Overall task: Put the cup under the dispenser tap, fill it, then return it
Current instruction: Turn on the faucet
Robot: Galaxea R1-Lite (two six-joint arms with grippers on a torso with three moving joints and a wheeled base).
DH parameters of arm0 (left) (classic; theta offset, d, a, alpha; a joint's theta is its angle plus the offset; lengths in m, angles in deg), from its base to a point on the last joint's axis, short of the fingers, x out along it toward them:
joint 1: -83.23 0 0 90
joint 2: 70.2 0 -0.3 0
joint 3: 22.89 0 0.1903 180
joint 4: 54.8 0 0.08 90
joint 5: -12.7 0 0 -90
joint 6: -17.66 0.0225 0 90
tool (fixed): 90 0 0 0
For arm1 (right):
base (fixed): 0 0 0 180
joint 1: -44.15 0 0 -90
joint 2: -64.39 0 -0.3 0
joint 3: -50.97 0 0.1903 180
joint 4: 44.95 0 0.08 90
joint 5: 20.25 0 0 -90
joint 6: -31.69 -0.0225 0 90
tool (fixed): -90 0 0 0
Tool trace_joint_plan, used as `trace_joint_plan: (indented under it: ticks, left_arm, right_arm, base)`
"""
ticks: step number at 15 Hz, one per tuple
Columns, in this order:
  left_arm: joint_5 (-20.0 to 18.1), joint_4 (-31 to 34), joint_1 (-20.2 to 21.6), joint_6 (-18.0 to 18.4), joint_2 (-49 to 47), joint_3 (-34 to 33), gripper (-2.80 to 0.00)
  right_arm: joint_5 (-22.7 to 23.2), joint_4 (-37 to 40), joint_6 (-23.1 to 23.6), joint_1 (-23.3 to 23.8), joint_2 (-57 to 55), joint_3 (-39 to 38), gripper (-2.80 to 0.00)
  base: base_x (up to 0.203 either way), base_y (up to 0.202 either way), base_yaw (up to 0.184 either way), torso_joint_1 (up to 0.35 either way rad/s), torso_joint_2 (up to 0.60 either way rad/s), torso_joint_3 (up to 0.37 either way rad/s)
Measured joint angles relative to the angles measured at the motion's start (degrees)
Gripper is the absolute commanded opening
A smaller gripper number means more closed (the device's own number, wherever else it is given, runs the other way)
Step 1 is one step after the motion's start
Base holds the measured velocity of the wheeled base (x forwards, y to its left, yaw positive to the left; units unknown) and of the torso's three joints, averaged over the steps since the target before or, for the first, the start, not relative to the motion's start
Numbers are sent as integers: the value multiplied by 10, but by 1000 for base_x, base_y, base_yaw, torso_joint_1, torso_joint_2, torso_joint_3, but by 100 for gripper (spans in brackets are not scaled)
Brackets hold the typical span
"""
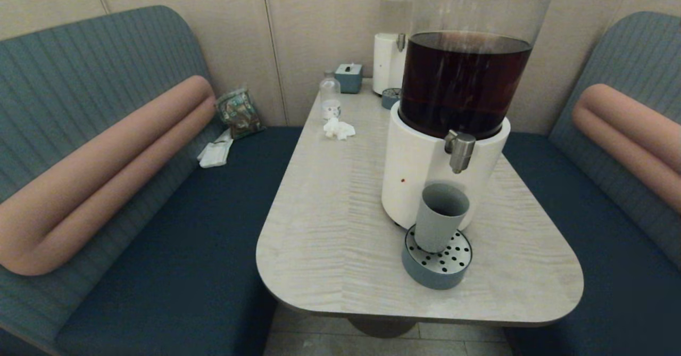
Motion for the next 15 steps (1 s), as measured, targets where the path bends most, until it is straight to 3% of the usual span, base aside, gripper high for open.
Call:
trace_joint_plan:
  ticks: [4,8,11,15]
  left_arm:
    - [0,0,0,0,0,0,-280]
    - [0,0,0,0,0,0,-280]
    - [0,0,0,0,0,0,-280]
    - [0,0,0,0,0,0,-280]
  right_arm:
    - [-2,36,11,0,0,38,-280]
    - [7,138,10,0,-49,219,-280]
    - [8,172,5,0,-194,400,-280]
    - [8,300,-10,1,-437,755,-280]
  base:
    - [0,0,0,0,0,0]
    - [0,0,0,0,0,0]
    - [0,0,0,0,0,0]
    - [0,0,0,0,0,0]
